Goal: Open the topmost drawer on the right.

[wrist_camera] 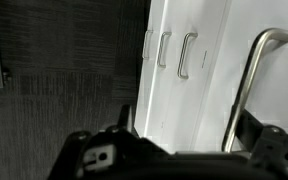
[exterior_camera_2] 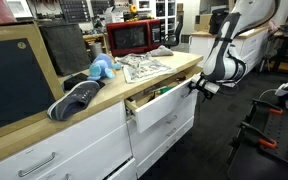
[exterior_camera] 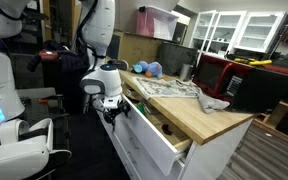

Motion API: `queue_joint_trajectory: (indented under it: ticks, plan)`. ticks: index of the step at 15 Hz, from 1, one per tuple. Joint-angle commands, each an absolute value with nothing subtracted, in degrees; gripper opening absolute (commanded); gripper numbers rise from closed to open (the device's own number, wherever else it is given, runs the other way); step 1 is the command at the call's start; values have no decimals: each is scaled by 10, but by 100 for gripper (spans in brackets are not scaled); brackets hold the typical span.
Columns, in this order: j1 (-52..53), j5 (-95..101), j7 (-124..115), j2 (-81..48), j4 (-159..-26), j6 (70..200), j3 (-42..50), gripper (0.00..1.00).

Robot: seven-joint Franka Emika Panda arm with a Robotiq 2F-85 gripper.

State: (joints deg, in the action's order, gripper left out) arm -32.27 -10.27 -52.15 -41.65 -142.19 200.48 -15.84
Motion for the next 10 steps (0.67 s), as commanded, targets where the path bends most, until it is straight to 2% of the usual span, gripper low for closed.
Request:
queue_joint_trajectory:
  ticks: [1, 4, 5, 10]
  plan:
    - [-342, -85, -520, -405, -1400, 2004, -177, 100]
    - [-381, -60, -516, -391, -1405, 1994, -211, 100]
    - [-342, -91, -516, -424, -1402, 1989, -174, 100]
    - [-378, -71, -510, -408, -1394, 1988, -206, 100]
